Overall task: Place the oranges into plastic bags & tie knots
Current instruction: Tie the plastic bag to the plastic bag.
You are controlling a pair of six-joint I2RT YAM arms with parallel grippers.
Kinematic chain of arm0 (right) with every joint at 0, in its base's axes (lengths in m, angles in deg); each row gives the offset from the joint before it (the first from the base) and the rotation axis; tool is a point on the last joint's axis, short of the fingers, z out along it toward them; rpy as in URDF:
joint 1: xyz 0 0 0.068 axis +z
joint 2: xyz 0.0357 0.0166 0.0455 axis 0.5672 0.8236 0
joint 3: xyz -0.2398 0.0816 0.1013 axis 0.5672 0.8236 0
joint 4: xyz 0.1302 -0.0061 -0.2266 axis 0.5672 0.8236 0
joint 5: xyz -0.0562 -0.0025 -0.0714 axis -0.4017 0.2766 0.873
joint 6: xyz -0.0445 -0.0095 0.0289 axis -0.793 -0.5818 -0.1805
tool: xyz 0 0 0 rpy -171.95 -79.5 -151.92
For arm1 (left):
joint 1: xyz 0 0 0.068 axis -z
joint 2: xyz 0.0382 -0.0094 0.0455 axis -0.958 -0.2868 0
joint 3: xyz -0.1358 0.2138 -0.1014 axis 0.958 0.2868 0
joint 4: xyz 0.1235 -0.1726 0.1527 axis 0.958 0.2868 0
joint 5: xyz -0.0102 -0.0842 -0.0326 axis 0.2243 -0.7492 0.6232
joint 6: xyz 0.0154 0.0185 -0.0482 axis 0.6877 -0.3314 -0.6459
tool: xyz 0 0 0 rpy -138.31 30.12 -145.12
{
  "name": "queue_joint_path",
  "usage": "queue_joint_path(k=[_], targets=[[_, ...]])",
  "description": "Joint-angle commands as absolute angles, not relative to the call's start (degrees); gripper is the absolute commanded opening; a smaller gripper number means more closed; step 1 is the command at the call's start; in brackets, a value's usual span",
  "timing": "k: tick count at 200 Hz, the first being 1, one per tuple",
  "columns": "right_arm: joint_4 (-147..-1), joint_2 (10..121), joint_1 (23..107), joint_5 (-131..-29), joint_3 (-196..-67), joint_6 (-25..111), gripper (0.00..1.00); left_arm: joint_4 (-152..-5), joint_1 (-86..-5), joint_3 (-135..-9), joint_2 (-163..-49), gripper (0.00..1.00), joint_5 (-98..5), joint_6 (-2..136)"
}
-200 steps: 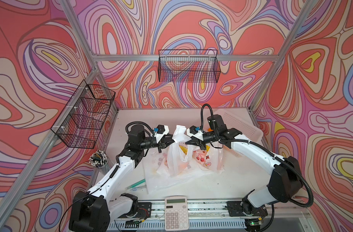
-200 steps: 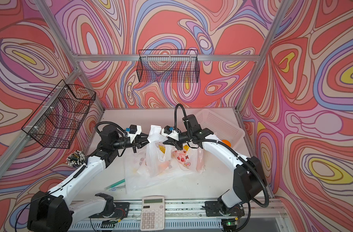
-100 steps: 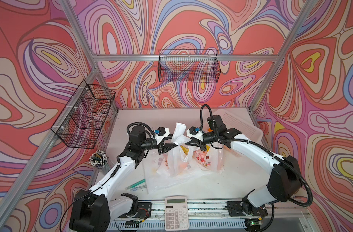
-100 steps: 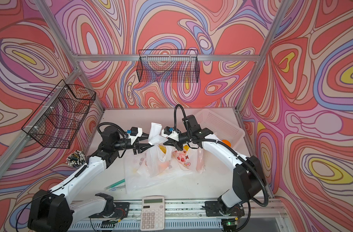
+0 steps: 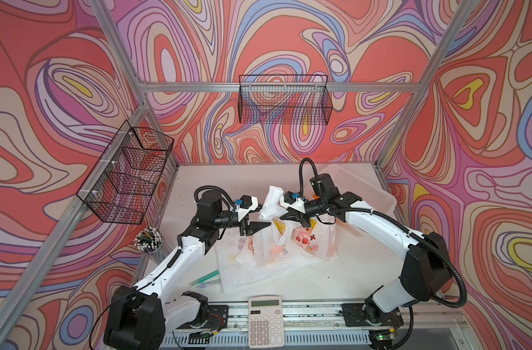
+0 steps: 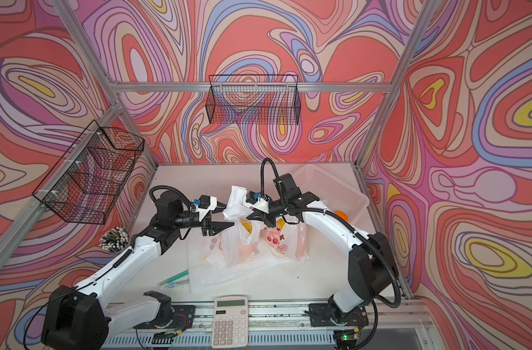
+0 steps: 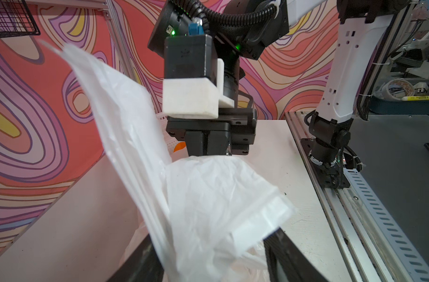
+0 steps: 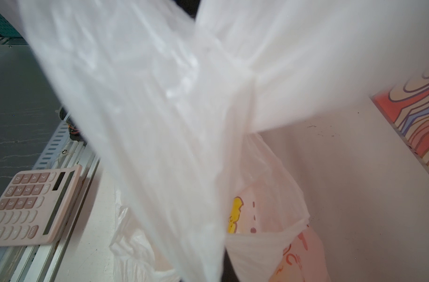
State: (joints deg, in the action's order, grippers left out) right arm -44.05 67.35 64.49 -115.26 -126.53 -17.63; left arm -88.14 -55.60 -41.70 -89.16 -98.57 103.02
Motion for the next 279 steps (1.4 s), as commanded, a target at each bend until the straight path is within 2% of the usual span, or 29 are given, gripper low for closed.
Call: queue_joint_path(k=[1,25,47,61,100,108,127,135,159,176,197,222,253,268,279], targets=[[-41.7,68.5,64.8,-113.6,-127.8,-19.9,0.0,-89.5,-54.7,-41.6,-89.7,0.63,-98.2,103.2],[-41.1,68.5,65.1,-113.6,-128.2,-20.1,0.0,-89.9,-54.5,-42.1,-90.5,0.61,-97.7,102.6],[-41.4,67.9,65.0,-113.4,-128.1,-20.3,0.0,-89.8,-54.3,-42.3,-90.8,0.54,-97.0,102.5],[-41.5,67.5,65.0,-113.2,-128.1,-20.2,0.0,-89.1,-54.3,-42.6,-91.0,0.43,-96.9,102.6],[-41.8,66.0,65.0,-109.5,-128.1,-18.6,0.0,-86.3,-54.2,-43.1,-90.2,0.03,-95.1,104.3],[-42.2,65.5,65.0,-108.5,-128.1,-17.8,0.01,-86.2,-54.3,-43.0,-89.9,0.0,-94.5,104.4],[-42.7,63.2,64.6,-110.3,-127.8,-17.1,0.17,-86.1,-54.3,-42.7,-89.3,0.0,-92.5,104.2],[-43.4,61.9,64.4,-112.7,-127.2,-17.1,0.31,-86.1,-54.2,-42.6,-89.1,0.0,-91.7,104.1],[-49.5,57.6,63.2,-117.3,-124.3,-14.4,0.64,-86.6,-54.2,-42.2,-88.7,0.0,-91.2,103.7],[-52.4,56.3,61.6,-119.2,-124.5,-12.2,0.78,-86.6,-54.3,-42.0,-88.5,0.0,-90.9,103.7],[-53.3,57.6,60.9,-118.6,-127.5,-11.1,0.88,-86.3,-54.2,-42.0,-88.5,0.0,-90.8,104.0],[-50.3,62.6,61.1,-122.2,-134.5,-13.0,0.88,-86.4,-54.3,-41.8,-88.5,0.0,-90.8,103.9],[-48.0,67.7,61.9,-126.5,-140.6,-14.8,0.8,-86.4,-54.3,-41.7,-88.3,0.0,-90.2,103.6],[-46.5,69.1,62.2,-128.6,-142.4,-16.3,0.69,-86.3,-54.3,-41.7,-88.3,0.0,-89.4,103.5],[-44.5,69.8,62.4,-130.0,-143.3,-17.7,0.52,-86.2,-54.3,-41.8,-88.3,0.0,-89.1,103.4]])
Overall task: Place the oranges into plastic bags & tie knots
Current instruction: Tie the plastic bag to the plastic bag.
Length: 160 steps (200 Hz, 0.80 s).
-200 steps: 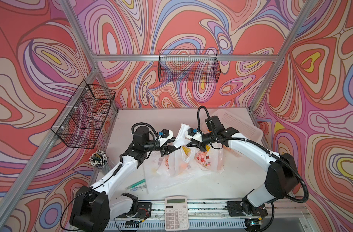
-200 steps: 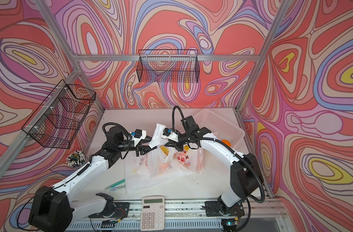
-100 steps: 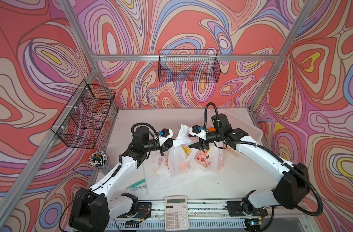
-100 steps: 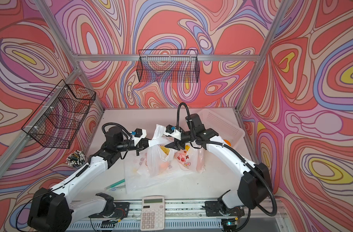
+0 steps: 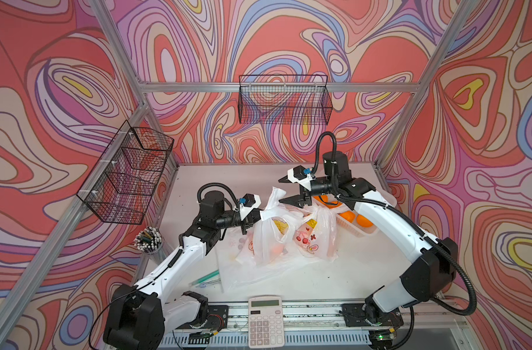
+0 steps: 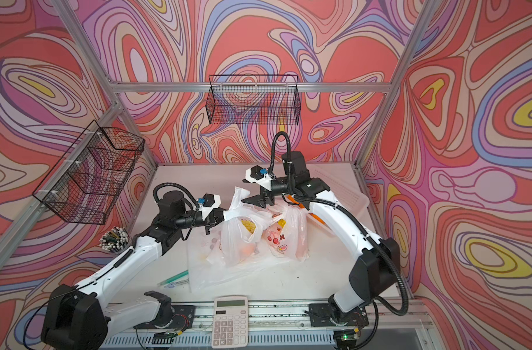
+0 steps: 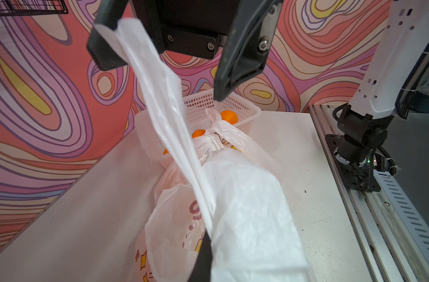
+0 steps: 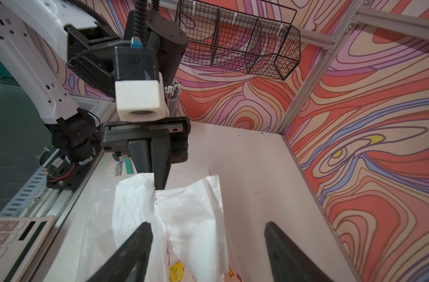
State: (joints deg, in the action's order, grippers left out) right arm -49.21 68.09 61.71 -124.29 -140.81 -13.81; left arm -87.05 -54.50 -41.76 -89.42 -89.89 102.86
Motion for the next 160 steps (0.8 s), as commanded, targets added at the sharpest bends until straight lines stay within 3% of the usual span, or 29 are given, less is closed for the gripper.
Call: queue_joint_path(k=[1,27,73,104,136,151,160], targets=[[-44.3,69.9,62.4,-130.1,-143.4,-17.8,0.5,-86.2,-54.3,-41.8,-88.3,0.0,-89.1,103.4],[-40.7,68.7,62.3,-129.9,-143.5,-20.9,0.0,-85.8,-54.3,-42.1,-88.4,0.0,-87.5,103.2],[-39.9,59.7,62.2,-124.2,-133.4,-23.8,0.0,-85.4,-54.3,-42.3,-88.6,0.0,-82.9,102.8],[-40.0,55.9,62.3,-127.5,-125.3,-21.3,0.0,-86.2,-54.3,-42.1,-88.4,0.0,-81.6,103.0],[-40.8,55.1,62.3,-124.2,-125.8,-18.4,0.0,-86.6,-54.3,-42.2,-88.3,0.0,-82.7,103.0],[-42.1,55.1,62.2,-121.0,-129.1,-16.0,0.18,-86.5,-54.3,-42.3,-88.2,0.0,-83.2,103.1],[-43.5,55.0,61.8,-119.7,-130.9,-14.4,0.21,-86.5,-54.3,-42.2,-88.1,0.0,-83.5,103.3]])
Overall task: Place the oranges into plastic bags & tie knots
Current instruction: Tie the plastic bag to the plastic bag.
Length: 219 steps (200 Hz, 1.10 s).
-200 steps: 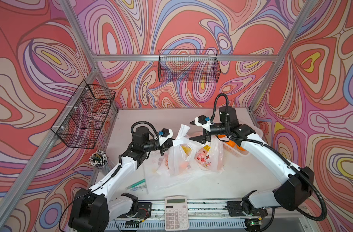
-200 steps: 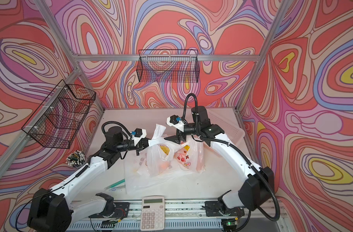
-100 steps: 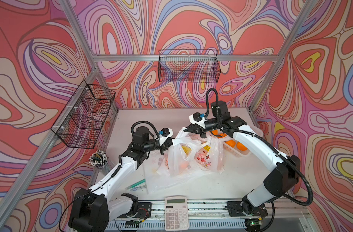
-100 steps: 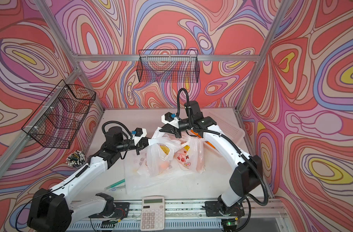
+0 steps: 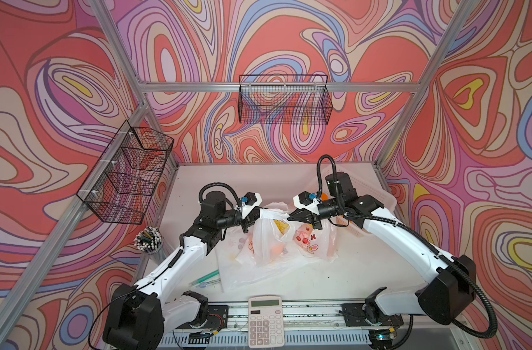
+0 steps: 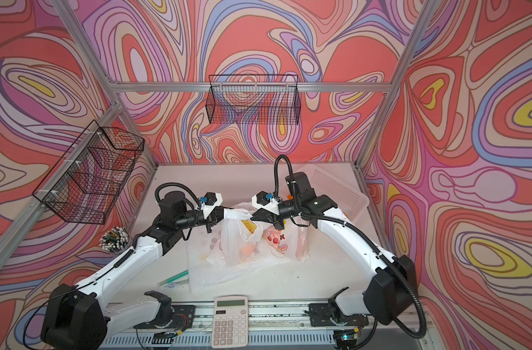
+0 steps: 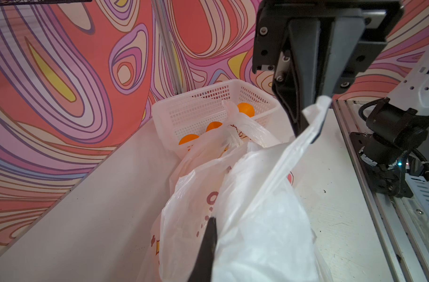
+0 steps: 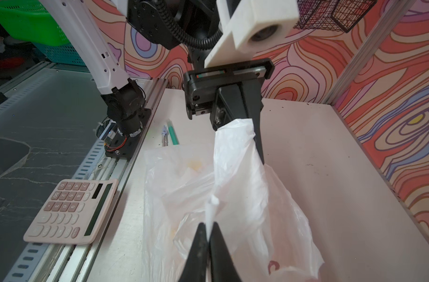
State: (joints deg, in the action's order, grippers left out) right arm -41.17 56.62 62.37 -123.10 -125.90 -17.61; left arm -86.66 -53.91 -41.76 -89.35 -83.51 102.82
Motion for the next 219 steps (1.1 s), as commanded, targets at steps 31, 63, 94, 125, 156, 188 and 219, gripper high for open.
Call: queue_joint_path(k=[31,63,94,125,156,188,219], targets=[[-55.9,56.6,59.0,-115.4,-134.0,-3.2,0.39,-86.7,-54.3,-42.1,-88.2,0.0,-83.9,103.2],[-54.6,63.1,59.0,-114.2,-140.9,-1.6,0.45,-86.5,-54.3,-42.0,-88.0,0.0,-84.1,103.4],[-48.3,67.4,60.0,-118.9,-144.3,-6.8,0.64,-86.1,-54.3,-41.9,-87.7,0.0,-83.5,103.6],[-41.9,67.2,62.1,-120.9,-142.0,-12.5,0.79,-85.9,-54.3,-41.8,-87.4,0.0,-83.0,104.0],[-37.2,66.8,64.4,-120.9,-139.0,-15.0,0.82,-85.6,-54.3,-42.1,-87.3,0.0,-83.4,104.2],[-36.8,66.6,67.1,-118.0,-136.1,-14.1,0.86,-85.4,-54.3,-42.0,-87.3,0.0,-83.5,104.5],[-38.0,67.7,68.0,-114.6,-134.9,-12.6,0.84,-85.6,-54.3,-42.0,-87.5,0.0,-83.9,104.4]])
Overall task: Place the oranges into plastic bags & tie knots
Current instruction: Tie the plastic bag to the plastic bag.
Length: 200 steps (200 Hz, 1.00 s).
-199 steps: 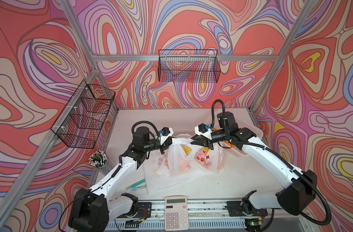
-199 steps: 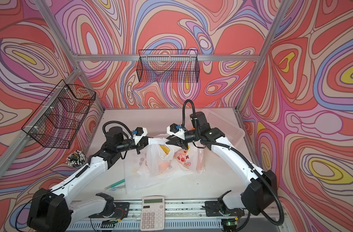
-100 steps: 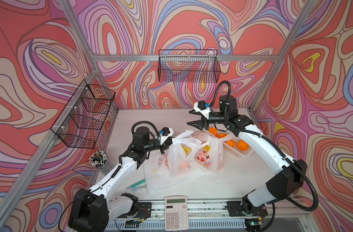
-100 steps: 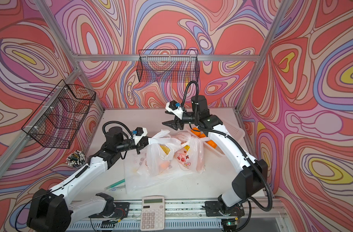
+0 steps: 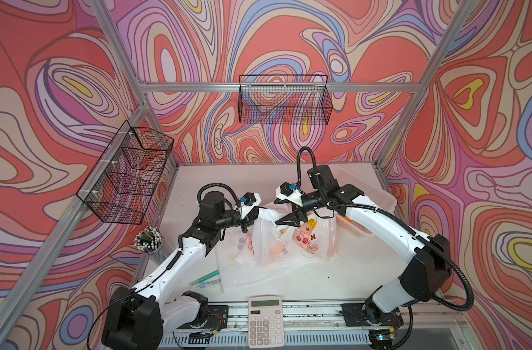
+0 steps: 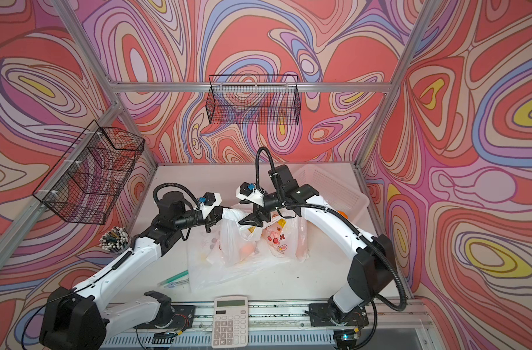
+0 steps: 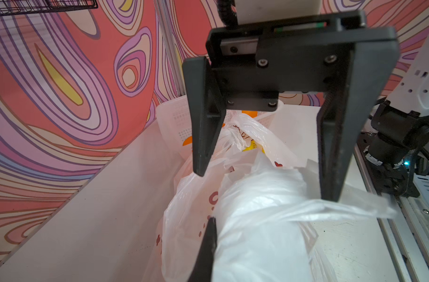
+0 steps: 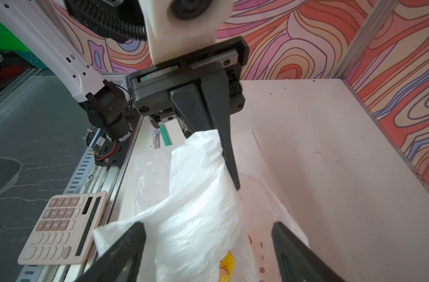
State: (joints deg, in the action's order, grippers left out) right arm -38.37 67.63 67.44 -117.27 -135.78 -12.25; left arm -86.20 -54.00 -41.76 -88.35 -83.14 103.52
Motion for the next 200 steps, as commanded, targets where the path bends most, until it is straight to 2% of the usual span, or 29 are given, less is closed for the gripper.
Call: queue_joint_path(k=[1,52,94,130,154,168,184,200], targets=[[-38.0,67.8,68.0,-114.6,-134.9,-12.5,0.84,-85.6,-54.3,-42.0,-87.5,0.0,-83.9,104.4],[-38.2,71.3,69.2,-108.3,-137.2,-10.7,0.72,-85.1,-54.3,-41.9,-86.8,0.0,-84.3,104.4],[-38.7,72.6,69.8,-106.2,-137.7,-10.5,0.58,-85.0,-54.3,-41.8,-86.6,0.0,-84.5,104.3],[-40.2,72.9,70.2,-102.2,-137.6,-9.7,0.36,-84.8,-54.3,-42.2,-86.1,0.0,-84.0,102.9],[-44.0,71.6,70.3,-99.1,-136.2,-7.7,0.13,-84.3,-54.2,-42.3,-85.4,0.0,-82.7,100.8],[-46.9,70.4,70.3,-96.9,-134.6,-6.5,0.05,-83.4,-54.0,-42.9,-84.9,0.0,-82.3,98.7],[-50.8,68.8,70.5,-94.0,-132.4,-5.3,0.0,-82.5,-53.3,-43.4,-84.4,0.0,-81.3,96.5],[-55.7,67.5,70.8,-91.9,-129.9,-3.8,0.0,-82.3,-52.0,-43.8,-84.0,0.0,-79.9,94.6]])
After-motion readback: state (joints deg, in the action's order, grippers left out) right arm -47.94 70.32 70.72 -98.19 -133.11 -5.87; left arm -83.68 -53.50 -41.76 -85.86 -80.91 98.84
